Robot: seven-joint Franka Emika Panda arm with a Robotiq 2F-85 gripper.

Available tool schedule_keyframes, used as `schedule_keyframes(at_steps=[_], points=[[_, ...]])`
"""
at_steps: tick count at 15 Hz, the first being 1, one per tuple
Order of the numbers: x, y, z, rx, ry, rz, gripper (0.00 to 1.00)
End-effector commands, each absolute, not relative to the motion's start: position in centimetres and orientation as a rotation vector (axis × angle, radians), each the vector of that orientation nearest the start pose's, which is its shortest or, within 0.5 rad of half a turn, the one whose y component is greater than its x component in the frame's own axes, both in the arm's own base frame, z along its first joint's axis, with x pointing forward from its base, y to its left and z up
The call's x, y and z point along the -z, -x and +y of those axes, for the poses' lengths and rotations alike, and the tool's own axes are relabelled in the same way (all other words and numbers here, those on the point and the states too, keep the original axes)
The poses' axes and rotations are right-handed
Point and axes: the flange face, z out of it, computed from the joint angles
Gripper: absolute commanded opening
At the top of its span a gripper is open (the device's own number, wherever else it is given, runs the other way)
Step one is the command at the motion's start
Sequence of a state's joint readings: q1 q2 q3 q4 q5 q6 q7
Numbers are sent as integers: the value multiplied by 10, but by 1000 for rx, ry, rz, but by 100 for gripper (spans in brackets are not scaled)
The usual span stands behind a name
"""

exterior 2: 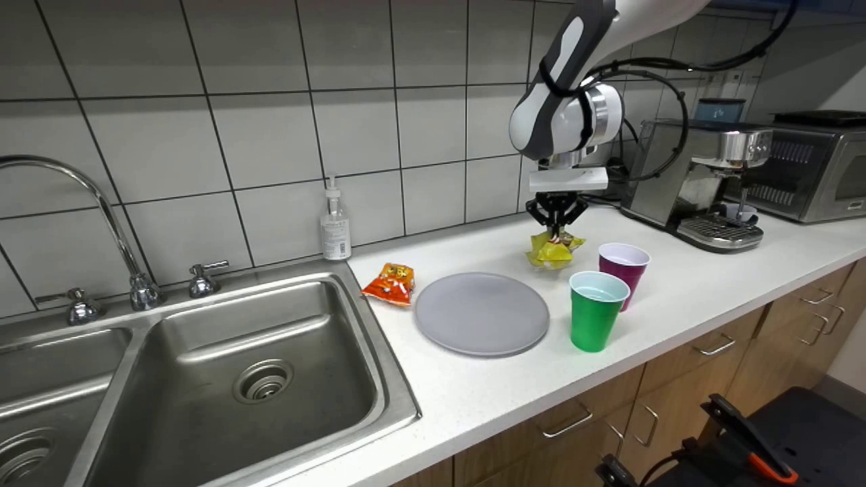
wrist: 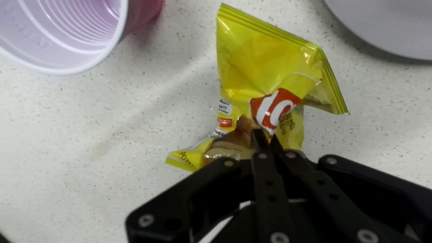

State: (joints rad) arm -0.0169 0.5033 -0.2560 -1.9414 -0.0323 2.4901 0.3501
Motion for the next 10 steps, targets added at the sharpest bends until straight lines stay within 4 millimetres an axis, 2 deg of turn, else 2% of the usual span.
schedule_keyframes(at_steps=[1,2,3,4,10], points=[[-232,-615,-167,97,3163,984,0],[-230,-615,-167,86,3159,991,26],[-229,-615,-167,83,3158,998,27],[-229,-615,-166,81,3159,1002,32],[-235,-614,-161,96,3182,958,77]])
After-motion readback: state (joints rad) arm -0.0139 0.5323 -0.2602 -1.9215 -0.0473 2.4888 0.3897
